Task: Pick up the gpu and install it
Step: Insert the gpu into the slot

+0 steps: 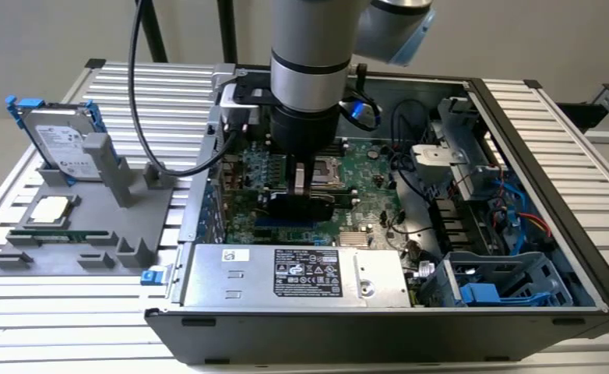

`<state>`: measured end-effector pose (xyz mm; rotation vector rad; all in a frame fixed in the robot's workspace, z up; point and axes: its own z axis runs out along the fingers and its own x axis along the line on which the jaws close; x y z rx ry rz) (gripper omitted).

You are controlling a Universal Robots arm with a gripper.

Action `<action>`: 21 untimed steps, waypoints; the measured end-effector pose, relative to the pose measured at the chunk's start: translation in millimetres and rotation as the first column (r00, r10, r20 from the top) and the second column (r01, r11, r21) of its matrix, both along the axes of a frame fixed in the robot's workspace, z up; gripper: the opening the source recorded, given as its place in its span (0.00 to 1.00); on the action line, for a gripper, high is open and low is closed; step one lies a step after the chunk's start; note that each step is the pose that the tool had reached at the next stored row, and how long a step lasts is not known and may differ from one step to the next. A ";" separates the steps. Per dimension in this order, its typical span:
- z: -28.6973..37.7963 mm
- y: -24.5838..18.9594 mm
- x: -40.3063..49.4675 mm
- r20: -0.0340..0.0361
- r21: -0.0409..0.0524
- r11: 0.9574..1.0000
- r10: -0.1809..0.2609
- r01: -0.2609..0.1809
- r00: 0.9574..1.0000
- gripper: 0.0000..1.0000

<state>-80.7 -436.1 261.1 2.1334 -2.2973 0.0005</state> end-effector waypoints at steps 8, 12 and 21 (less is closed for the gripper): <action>-2.9 -0.9 -0.1 0.000 -0.001 1.000 0.000 0.000 1.000 0.00; -4.8 -1.0 -0.2 0.000 -0.001 1.000 0.000 0.000 1.000 0.00; -5.2 -1.0 -0.1 0.000 -0.001 1.000 0.000 0.000 1.000 0.00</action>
